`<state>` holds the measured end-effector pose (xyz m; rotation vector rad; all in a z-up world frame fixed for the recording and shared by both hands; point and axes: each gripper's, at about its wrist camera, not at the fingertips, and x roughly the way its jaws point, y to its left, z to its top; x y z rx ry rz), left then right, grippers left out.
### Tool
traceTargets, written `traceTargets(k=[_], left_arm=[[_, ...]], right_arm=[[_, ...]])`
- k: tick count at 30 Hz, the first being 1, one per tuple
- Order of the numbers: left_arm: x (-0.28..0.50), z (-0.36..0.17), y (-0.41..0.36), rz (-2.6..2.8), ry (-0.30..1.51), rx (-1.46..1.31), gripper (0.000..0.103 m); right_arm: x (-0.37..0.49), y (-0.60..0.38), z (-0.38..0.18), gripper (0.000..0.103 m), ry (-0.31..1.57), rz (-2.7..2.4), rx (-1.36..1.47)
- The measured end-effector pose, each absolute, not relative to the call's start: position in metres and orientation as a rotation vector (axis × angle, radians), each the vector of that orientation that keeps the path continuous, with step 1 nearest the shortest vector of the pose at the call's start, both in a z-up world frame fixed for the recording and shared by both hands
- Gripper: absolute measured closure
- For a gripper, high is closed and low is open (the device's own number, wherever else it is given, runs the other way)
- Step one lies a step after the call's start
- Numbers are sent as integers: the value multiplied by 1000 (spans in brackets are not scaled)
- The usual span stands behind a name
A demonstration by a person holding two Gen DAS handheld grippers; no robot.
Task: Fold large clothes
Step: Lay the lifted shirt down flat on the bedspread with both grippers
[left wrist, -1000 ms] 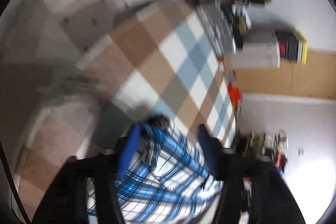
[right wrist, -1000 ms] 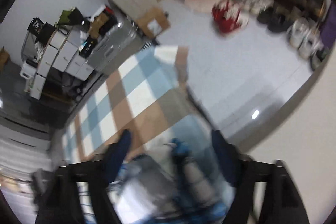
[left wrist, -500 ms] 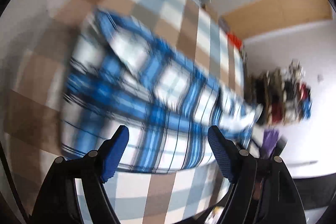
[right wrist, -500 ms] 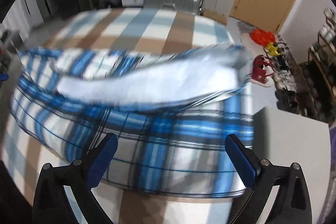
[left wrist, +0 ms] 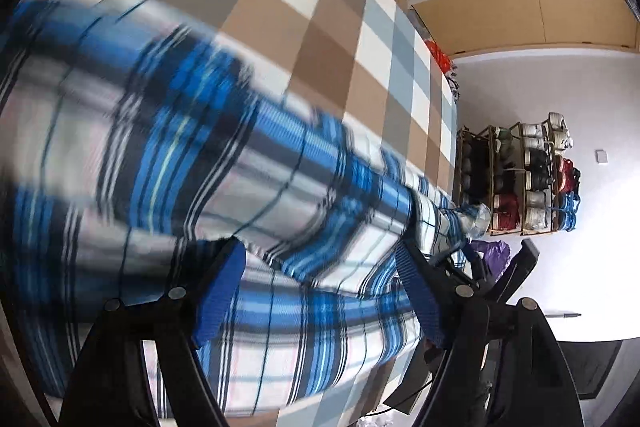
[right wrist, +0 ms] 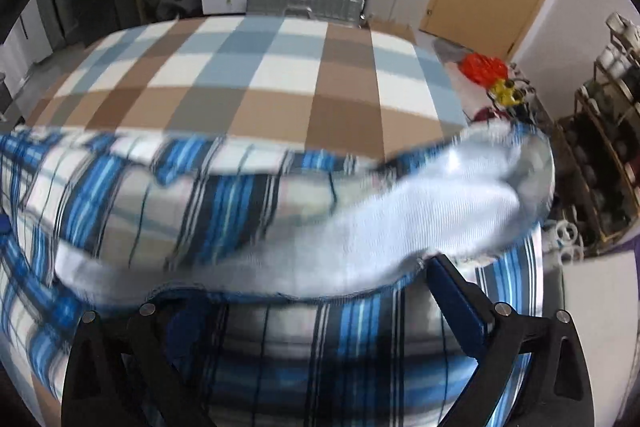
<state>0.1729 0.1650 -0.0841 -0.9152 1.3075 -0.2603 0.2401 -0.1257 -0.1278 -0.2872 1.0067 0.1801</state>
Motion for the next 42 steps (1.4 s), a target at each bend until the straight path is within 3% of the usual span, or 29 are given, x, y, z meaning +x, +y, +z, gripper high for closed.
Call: traceTargets(k=[5, 12, 15, 20, 29, 35, 42], left_arm=[[190, -76, 175, -242, 1308, -910, 29], [222, -23, 220, -170, 1119, -948, 29], [215, -3, 248, -44, 1010, -937, 29], [193, -9, 233, -132, 1074, -906, 29], [141, -60, 137, -487, 1325, -738, 29], [190, -94, 119, -406, 1343, -799, 29], [241, -71, 131, -416, 1213, -965, 29]], right_arm=[[281, -110, -116, 2, 977, 177, -323], [327, -122, -67, 2, 842, 64, -205], [320, -140, -48, 2, 759, 34, -97], [281, -146, -32, 0, 694, 128, -97], [233, -107, -88, 0, 914, 290, -269], [240, -92, -137, 0, 1086, 285, -233], [222, -95, -141, 0, 1036, 327, -219]])
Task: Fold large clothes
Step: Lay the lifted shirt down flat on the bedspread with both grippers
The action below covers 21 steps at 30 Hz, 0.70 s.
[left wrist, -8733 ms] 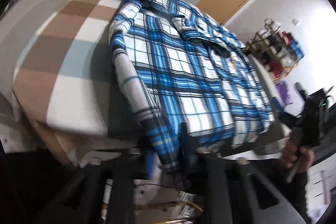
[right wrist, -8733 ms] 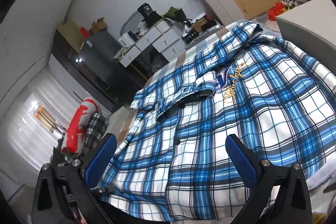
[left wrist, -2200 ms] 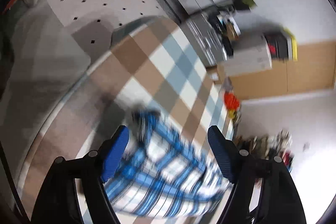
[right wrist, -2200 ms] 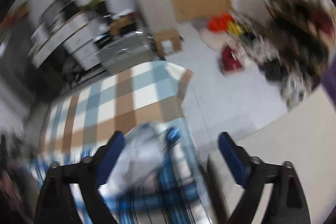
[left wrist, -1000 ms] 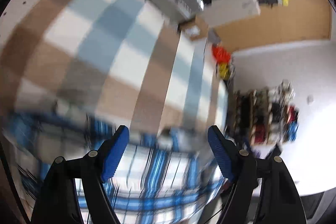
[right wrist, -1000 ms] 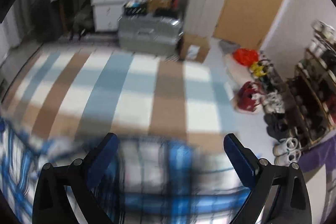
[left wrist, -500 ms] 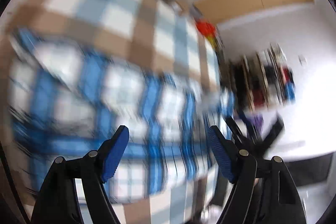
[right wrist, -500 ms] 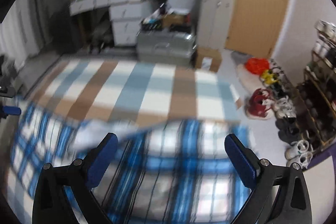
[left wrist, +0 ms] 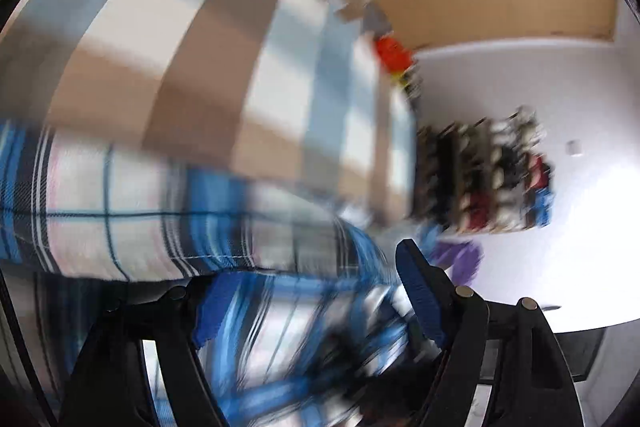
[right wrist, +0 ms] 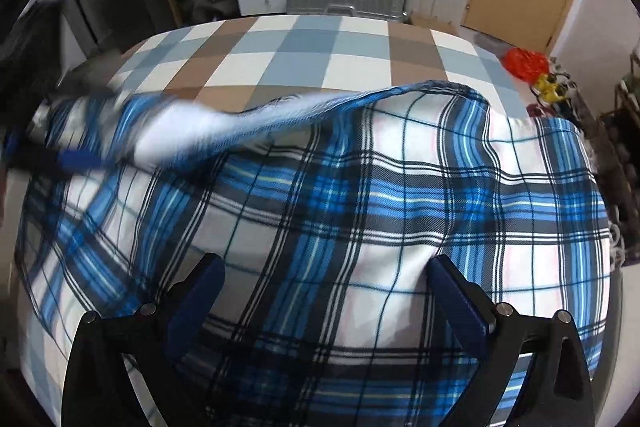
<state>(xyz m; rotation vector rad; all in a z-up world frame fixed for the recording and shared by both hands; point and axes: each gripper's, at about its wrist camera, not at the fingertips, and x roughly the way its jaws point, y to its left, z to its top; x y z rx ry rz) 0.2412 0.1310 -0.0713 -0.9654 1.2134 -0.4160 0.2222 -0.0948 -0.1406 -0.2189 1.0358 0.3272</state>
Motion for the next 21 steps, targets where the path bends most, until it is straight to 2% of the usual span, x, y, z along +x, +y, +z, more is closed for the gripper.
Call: traceTargets(k=[5, 8, 12, 17, 21], left_arm=[[242, -55, 178, -290, 1053, -1093, 29], [226, -47, 178, -302, 1090, -949, 29], [166, -44, 172, -327, 1168, -735, 29], [102, -55, 172, -328, 1207, -603, 29], [85, -85, 181, -222, 1266, -554, 29]], right_arm=[[205, -99, -136, 0, 1026, 354, -243], [191, -110, -131, 0, 991, 352, -221], [178, -131, -123, 0, 944, 325, -184], [164, -160, -114, 0, 937, 256, -156], [174, -196, -140, 0, 1073, 128, -112]])
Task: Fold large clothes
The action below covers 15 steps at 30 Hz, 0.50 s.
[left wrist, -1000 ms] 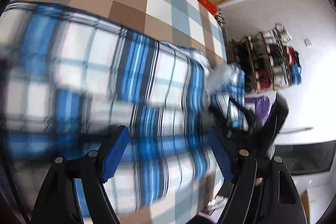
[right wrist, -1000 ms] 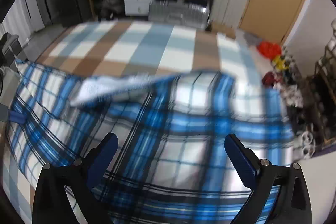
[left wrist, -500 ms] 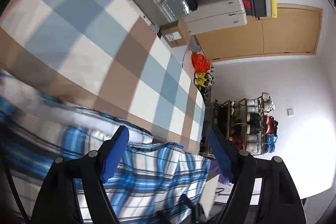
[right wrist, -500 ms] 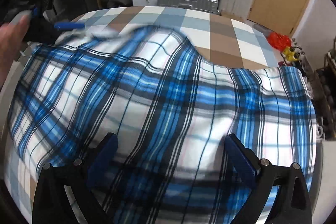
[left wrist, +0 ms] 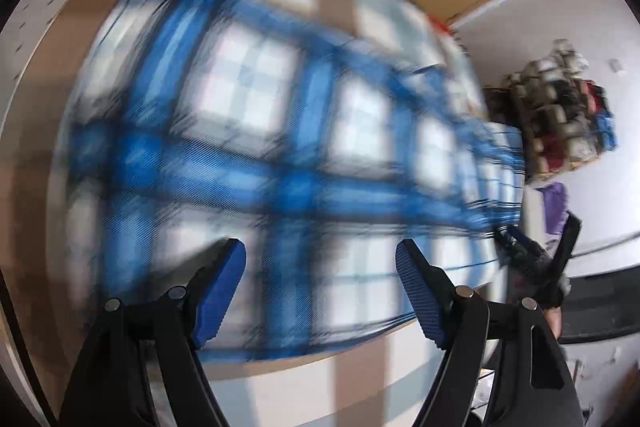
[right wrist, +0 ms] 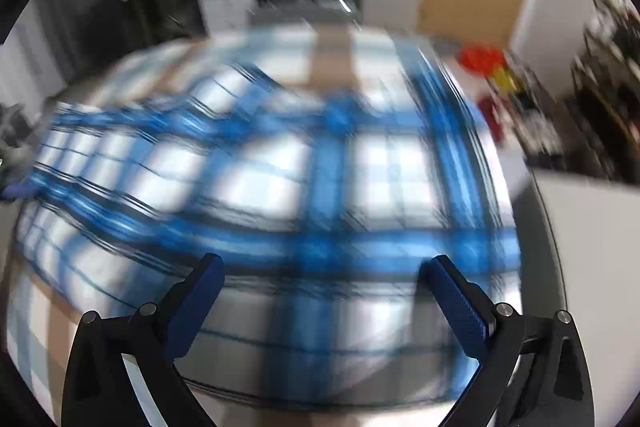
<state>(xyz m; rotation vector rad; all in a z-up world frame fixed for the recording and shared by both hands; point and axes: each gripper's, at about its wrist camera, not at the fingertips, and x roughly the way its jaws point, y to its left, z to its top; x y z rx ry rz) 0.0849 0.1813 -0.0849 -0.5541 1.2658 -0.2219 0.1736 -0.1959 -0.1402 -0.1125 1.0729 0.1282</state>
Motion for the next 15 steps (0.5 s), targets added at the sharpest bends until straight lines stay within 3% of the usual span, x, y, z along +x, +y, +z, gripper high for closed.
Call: traceTargets(k=[4, 8, 15], left_arm=[[71, -90, 197, -196, 1195, -587, 30], [67, -80, 190, -133, 1236, -562, 30], [88, -57, 125, -278, 1167, -528, 30]], right_arm=[[174, -227, -157, 0, 1125, 70, -85], [168, -228, -132, 0, 1113, -58, -132], [157, -132, -77, 0, 1005, 174, -149]])
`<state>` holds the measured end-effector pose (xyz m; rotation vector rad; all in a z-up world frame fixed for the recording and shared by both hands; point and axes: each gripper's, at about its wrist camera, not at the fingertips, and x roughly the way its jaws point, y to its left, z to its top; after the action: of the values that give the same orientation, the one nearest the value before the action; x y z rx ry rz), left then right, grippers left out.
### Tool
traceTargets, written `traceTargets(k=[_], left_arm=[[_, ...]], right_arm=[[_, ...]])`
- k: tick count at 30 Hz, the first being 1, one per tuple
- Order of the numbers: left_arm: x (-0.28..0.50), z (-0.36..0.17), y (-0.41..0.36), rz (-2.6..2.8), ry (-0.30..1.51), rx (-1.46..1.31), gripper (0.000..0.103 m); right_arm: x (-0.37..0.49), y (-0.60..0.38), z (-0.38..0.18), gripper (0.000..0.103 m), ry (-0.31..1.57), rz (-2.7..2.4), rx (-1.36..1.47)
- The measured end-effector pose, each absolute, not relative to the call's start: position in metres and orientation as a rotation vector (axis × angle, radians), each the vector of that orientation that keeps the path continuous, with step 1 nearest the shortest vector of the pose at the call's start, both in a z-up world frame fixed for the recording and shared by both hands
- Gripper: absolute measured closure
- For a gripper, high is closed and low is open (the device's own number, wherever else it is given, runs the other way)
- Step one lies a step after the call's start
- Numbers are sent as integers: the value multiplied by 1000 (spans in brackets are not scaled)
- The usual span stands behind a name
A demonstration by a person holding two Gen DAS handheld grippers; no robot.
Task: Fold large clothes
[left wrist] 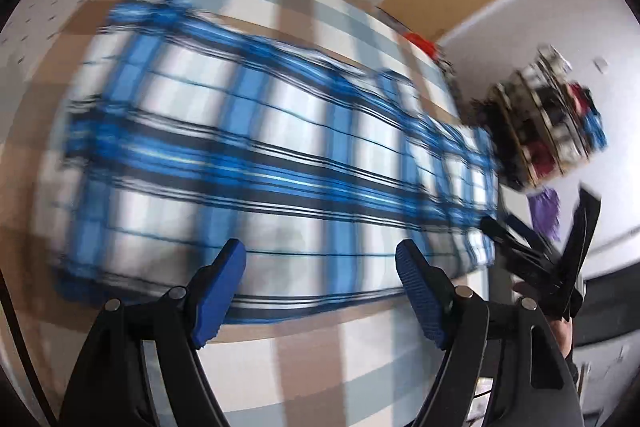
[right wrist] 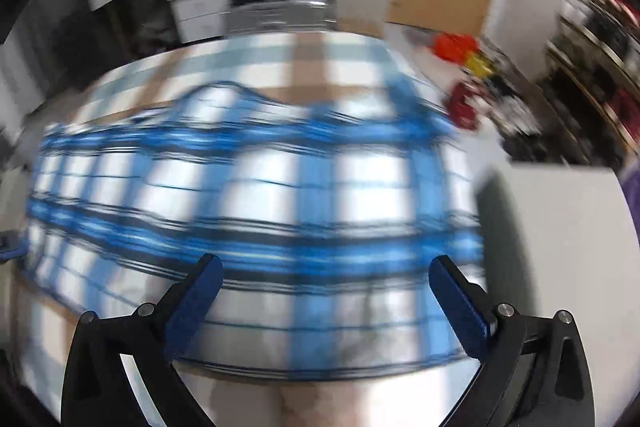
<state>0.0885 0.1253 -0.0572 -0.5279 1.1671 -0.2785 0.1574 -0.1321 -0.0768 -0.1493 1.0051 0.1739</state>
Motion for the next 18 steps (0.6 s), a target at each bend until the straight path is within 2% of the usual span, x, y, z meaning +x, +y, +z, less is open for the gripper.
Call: traceTargets(k=[4, 8, 9, 13, 18], left_arm=[[85, -93, 126, -235, 1253, -537, 30], [69, -98, 147, -215, 1189, -571, 30], [69, -99, 153, -202, 1184, -570, 30], [70, -106, 170, -221, 1150, -648, 30], [77, -107, 177, -209, 1146, -692, 30]], right_arm=[[158, -59, -96, 0, 1041, 288, -239], [154, -27, -143, 1, 1114, 252, -416], [150, -31, -141, 0, 1064, 256, -388], [168, -37, -135, 0, 1186, 280, -368], [210, -48, -96, 0, 1105, 259, -175]])
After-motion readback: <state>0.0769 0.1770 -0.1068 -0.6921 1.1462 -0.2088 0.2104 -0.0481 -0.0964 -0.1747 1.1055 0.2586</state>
